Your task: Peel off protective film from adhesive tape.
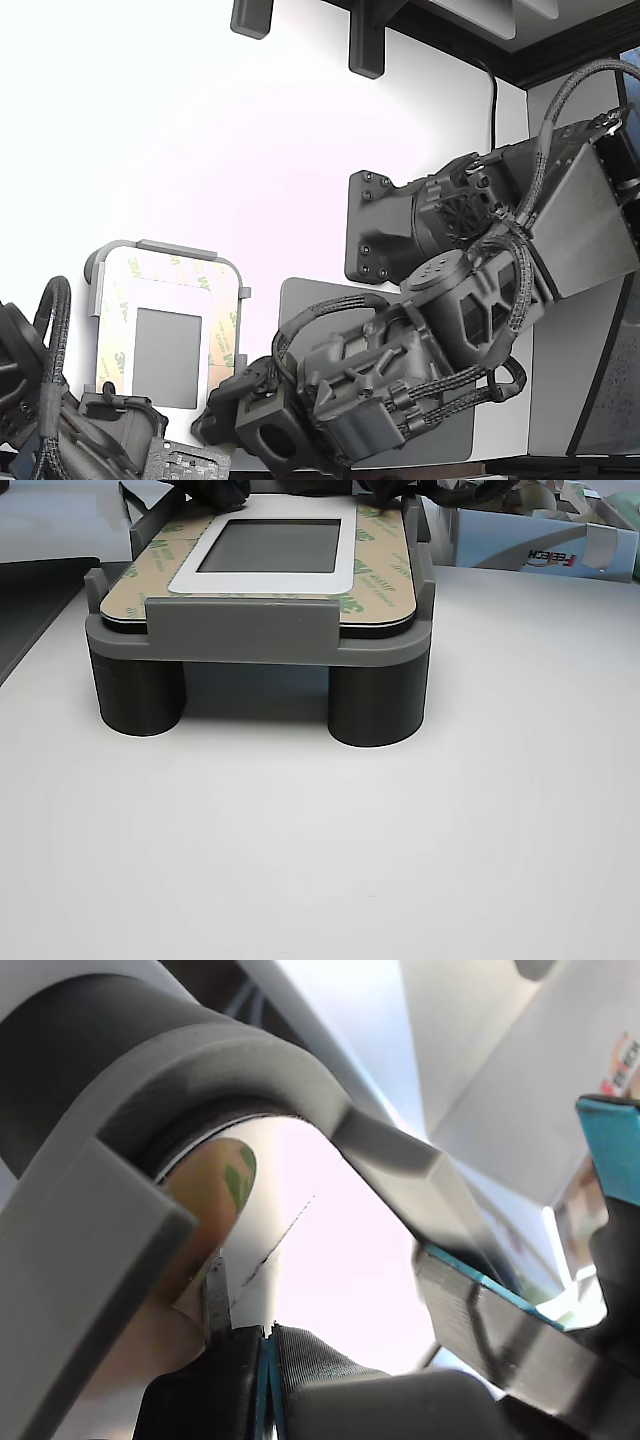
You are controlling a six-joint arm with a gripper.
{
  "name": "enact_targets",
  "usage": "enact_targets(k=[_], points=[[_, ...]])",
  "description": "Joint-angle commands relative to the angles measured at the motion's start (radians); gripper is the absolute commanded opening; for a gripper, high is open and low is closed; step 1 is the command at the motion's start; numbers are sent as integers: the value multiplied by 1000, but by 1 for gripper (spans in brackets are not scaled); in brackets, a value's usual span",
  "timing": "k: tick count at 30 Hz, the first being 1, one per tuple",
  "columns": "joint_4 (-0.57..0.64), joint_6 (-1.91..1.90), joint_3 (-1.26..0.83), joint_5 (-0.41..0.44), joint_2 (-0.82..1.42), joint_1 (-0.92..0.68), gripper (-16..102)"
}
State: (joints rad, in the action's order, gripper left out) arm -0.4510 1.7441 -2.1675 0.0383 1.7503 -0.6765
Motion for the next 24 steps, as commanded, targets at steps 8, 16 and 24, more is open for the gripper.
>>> enact_targets(k=[8,16,24], points=[[21,12,-2,-8,18,25,-11],[40,21,-23,-14,25,34,-11],[60,31,-44,-26,31,49,-11]])
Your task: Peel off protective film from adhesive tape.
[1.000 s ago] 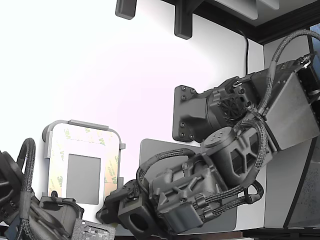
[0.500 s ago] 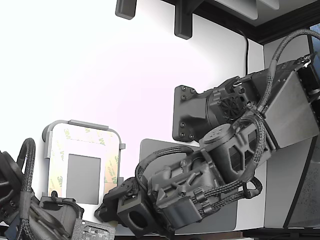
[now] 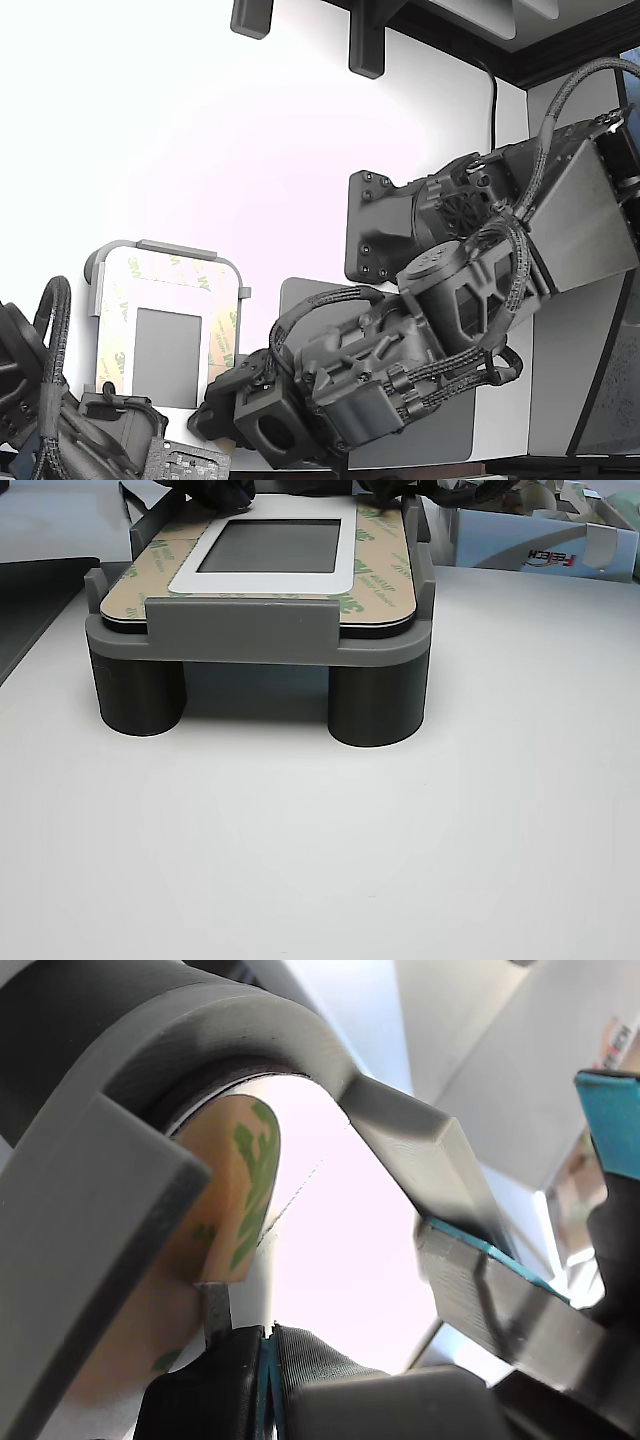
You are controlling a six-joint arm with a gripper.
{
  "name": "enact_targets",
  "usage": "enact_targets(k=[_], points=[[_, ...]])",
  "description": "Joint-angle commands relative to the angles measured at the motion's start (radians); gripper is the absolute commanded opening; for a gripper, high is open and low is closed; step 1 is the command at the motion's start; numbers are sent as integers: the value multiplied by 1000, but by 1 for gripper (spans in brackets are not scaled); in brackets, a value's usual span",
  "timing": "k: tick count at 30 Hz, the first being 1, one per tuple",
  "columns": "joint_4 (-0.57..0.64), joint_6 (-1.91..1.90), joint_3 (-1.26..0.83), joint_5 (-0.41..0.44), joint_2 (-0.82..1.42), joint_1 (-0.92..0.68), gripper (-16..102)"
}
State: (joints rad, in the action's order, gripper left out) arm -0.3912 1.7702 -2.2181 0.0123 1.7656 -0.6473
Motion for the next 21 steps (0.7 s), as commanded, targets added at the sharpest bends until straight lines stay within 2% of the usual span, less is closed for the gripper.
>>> enact_targets(k=[1,21], points=[[5,8,5,-3,15,21,-11],[25,23,-25,-2,34,37,-11]])
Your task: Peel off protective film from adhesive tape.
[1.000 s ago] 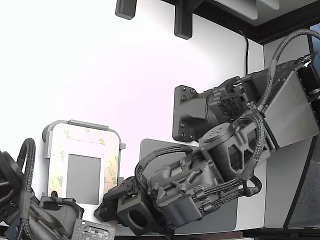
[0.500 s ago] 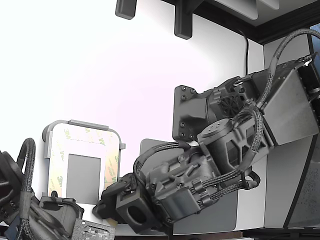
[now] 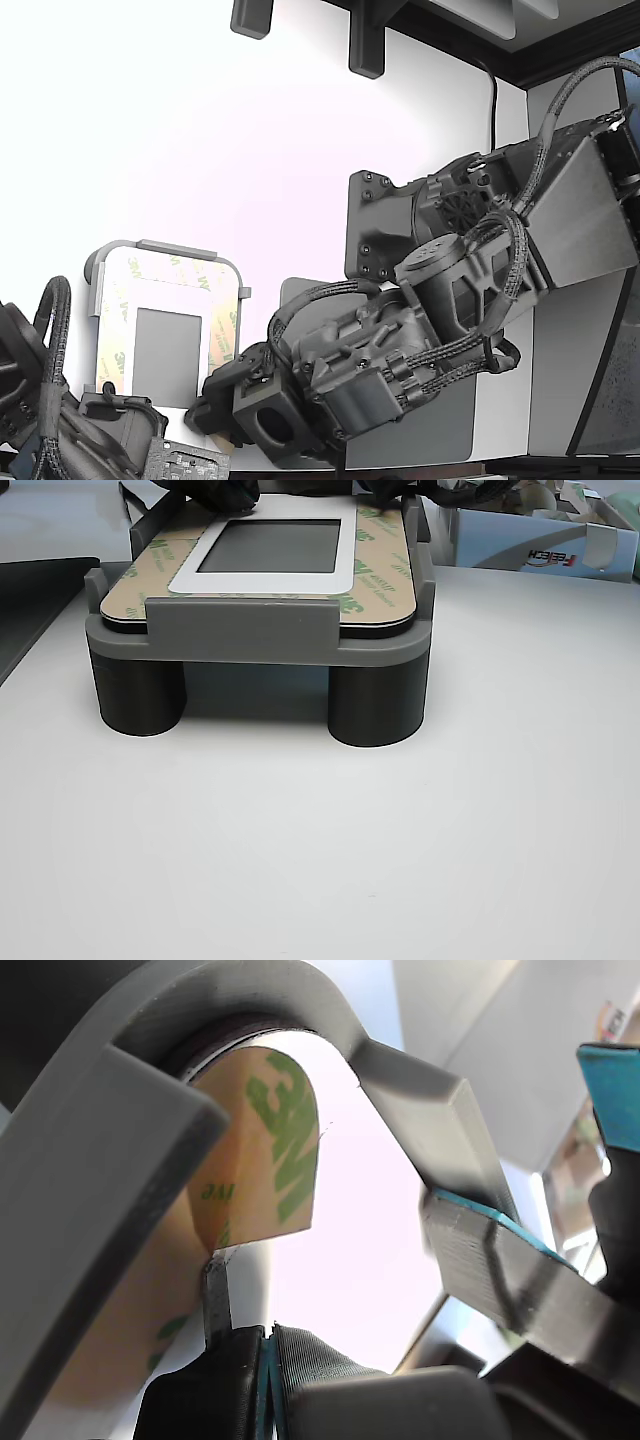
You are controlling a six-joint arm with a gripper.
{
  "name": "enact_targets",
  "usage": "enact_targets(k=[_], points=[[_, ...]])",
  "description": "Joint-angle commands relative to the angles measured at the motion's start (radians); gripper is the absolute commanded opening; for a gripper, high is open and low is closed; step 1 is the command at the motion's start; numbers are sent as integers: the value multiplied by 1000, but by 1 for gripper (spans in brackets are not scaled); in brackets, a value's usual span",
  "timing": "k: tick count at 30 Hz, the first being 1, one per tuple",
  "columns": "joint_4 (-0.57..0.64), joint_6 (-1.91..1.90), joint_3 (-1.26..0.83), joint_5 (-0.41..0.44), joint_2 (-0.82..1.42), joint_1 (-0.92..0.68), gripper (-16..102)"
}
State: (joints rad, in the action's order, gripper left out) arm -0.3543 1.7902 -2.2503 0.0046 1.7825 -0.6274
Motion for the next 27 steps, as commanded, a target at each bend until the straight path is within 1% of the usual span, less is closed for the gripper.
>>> enact_targets(k=[1,9,10,11,12,13,14,15,17,20,21,23,24,27], points=[[-15,2,8,9,20,17,-11],[-69,-25,9,41,89,18,-11],[-72,-32,2,44,109,23,-9],[-78,-37,-5,44,130,31,7],[-95,-38,-6,44,152,38,39],[-118,-38,-5,43,175,44,93],[-143,-51,-3,48,202,51,92],[-178,-64,-3,58,235,54,89],[-247,-86,-8,86,311,55,95],[-365,-147,-23,129,451,55,95],[-387,-161,-38,133,502,63,95],[-382,-161,-86,104,606,106,96],[-385,-164,-98,87,644,135,100],[-442,-233,-107,86,713,196,98]])
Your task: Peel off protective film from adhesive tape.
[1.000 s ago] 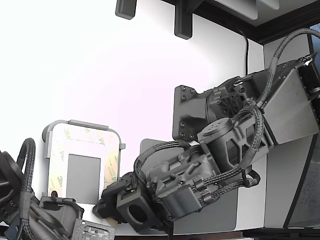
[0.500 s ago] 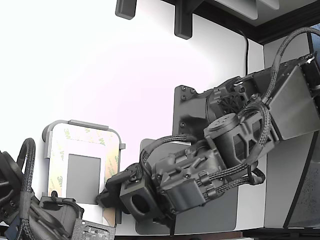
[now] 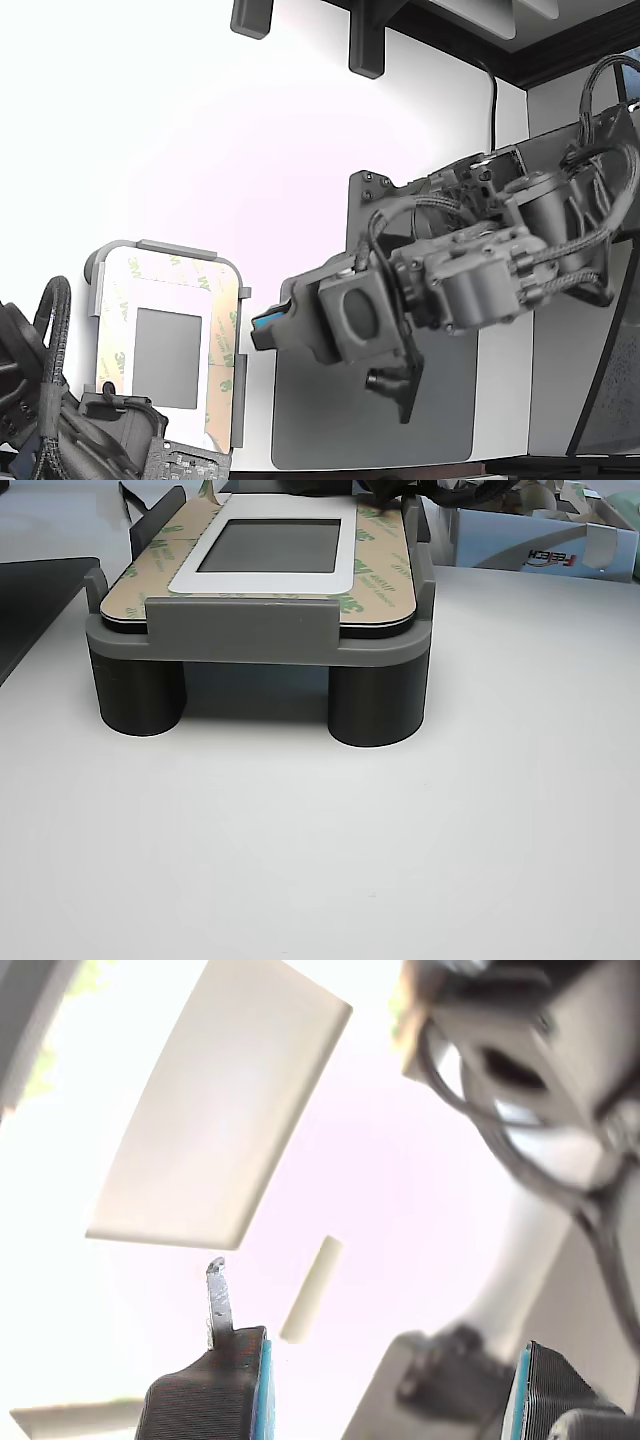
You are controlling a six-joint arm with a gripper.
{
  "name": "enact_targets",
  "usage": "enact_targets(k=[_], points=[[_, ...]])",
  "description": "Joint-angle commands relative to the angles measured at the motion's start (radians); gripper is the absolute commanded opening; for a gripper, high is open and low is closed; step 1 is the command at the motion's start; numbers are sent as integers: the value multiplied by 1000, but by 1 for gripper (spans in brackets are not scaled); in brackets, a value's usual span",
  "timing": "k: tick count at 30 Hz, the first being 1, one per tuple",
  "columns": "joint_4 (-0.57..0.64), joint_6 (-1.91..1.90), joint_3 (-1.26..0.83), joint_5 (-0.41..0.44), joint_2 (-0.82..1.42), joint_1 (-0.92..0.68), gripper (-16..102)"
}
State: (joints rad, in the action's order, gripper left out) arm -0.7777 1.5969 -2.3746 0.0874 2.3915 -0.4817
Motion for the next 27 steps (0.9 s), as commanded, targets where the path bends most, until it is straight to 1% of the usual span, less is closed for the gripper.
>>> enact_targets(k=[1,4,5,6,7,8,11,13,16,18,20,23,25,27], points=[[-23,-77,9,12,126,64,98],[14,-262,-25,-3,183,130,96],[34,-357,-35,3,209,140,90],[71,-528,-44,26,239,158,80],[77,-703,-44,43,270,179,97],[72,-870,-43,54,295,210,100],[9,-1301,-38,78,365,311,100],[-54,-1497,-34,63,391,367,100],[-132,-1669,-51,25,423,445,100],[-166,-1689,-95,-48,466,514,100],[-179,-1675,-153,-87,526,551,100],[-193,-1663,-221,-92,563,557,100],[-172,-1671,-268,-83,563,557,100],[-184,-1686,-264,-58,558,557,100]])
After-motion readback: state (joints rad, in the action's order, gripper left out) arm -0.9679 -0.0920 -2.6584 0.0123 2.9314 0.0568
